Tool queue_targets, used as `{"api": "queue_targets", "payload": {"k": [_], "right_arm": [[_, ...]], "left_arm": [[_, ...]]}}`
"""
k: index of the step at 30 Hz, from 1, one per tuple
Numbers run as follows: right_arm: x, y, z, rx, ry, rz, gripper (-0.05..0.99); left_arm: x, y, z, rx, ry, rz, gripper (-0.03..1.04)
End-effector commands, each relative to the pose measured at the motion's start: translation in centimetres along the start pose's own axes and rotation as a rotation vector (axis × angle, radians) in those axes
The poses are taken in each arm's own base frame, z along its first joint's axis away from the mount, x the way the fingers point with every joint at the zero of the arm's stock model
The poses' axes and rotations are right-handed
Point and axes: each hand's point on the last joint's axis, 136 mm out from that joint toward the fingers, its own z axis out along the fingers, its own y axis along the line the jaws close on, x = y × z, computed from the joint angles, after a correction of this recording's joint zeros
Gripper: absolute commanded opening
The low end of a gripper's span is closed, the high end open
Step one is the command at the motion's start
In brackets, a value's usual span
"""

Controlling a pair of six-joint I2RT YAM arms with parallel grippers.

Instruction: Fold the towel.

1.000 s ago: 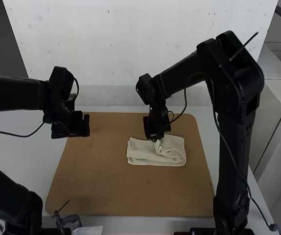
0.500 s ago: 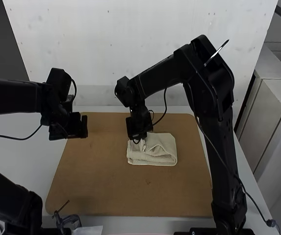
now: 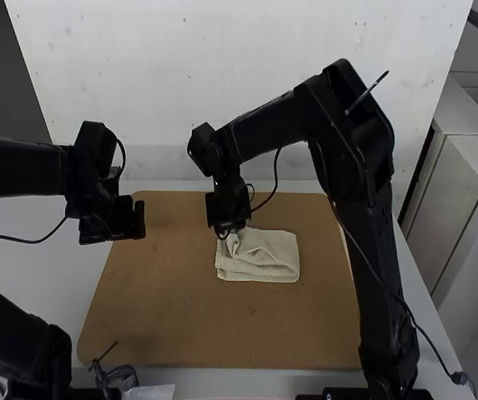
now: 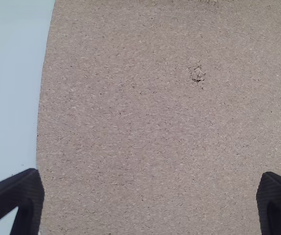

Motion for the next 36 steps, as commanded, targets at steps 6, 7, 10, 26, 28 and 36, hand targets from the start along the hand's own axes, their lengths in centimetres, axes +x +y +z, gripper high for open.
{"api": "queue_targets", "payload": {"k": [6,7,10,26,28,36], "right_arm": [[-3.6,-2.8,-6.5,-0.088,-0.146,0.113,0.02],[-3.3,-3.1,-6.2,-0.080,-0.135,0.115,0.02],[-1.6,-3.8,-4.6,-0.051,-0.092,0.098,0.01],[0.8,0.0,0.3,-0.056,-0.054,0.026,0.02],[1.2,0.4,0.8,-0.058,-0.044,0.020,0.02],[2.9,3.0,1.7,-0.085,-0.033,-0.016,0.02]], "left_arm": [[0.3,-0.6,0.1,0.024,0.006,0.018,0.97],[0.3,-0.6,0.1,0.025,0.005,0.019,0.97],[0.2,-0.8,0.1,0.027,0.002,0.022,0.97],[0.4,-0.4,0.3,0.021,0.007,0.012,0.97],[0.5,-0.2,0.4,0.018,0.008,0.007,0.97],[0.8,0.2,0.8,0.012,0.010,0.002,0.97]]}}
